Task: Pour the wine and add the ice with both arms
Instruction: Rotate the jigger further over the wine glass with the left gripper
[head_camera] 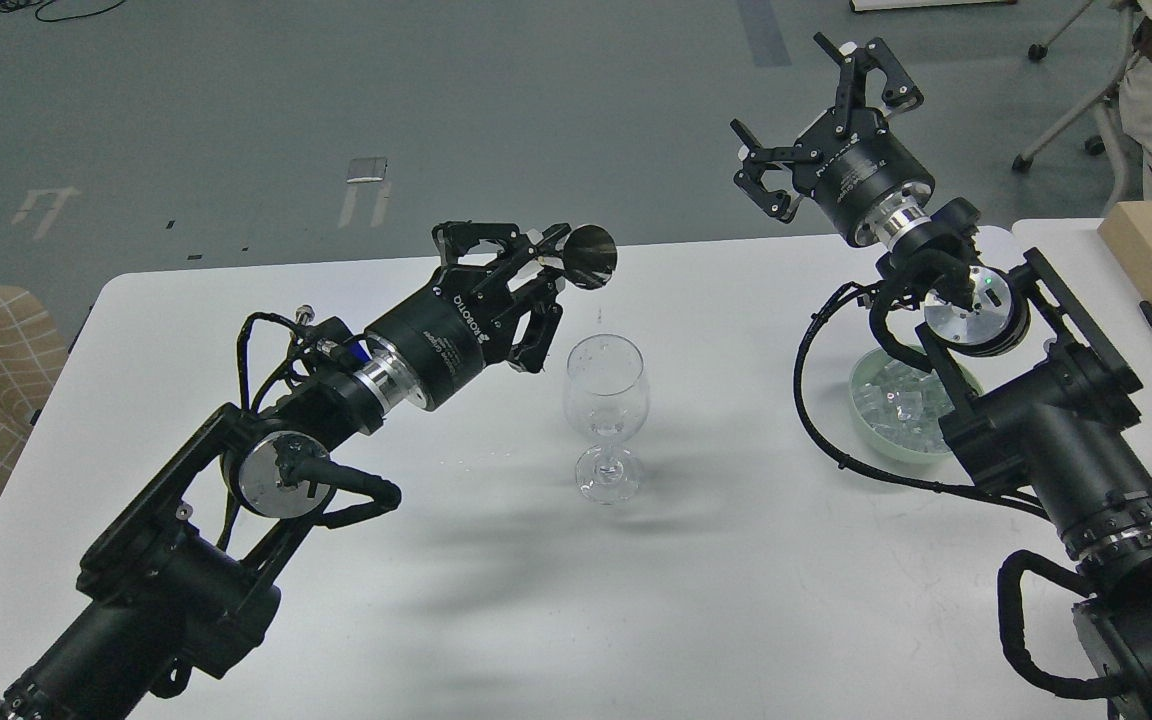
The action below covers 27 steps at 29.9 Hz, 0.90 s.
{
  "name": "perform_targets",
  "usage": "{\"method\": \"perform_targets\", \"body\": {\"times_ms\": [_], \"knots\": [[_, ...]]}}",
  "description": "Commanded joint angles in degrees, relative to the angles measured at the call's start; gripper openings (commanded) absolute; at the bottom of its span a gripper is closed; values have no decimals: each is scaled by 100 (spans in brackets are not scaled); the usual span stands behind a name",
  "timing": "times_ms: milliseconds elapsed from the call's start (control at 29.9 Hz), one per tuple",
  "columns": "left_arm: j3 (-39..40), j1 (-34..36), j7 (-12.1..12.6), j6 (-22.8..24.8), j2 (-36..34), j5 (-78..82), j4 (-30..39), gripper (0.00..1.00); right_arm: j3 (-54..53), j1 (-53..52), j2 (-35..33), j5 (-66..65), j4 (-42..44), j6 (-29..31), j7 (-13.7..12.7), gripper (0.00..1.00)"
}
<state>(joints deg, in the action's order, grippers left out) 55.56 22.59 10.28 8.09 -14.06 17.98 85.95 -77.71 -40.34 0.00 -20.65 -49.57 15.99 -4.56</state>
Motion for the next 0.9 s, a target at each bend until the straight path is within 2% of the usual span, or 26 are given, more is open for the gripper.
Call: {"method": "perform_targets", "body": {"times_ms": [0, 869], "knots": [[-1, 0, 0, 0, 0, 13, 1, 0, -8, 0, 0, 0, 0, 0, -1, 100], [7, -18, -9, 35, -17, 663, 185, 0, -8, -26, 0, 9, 0, -61, -1, 100]]}}
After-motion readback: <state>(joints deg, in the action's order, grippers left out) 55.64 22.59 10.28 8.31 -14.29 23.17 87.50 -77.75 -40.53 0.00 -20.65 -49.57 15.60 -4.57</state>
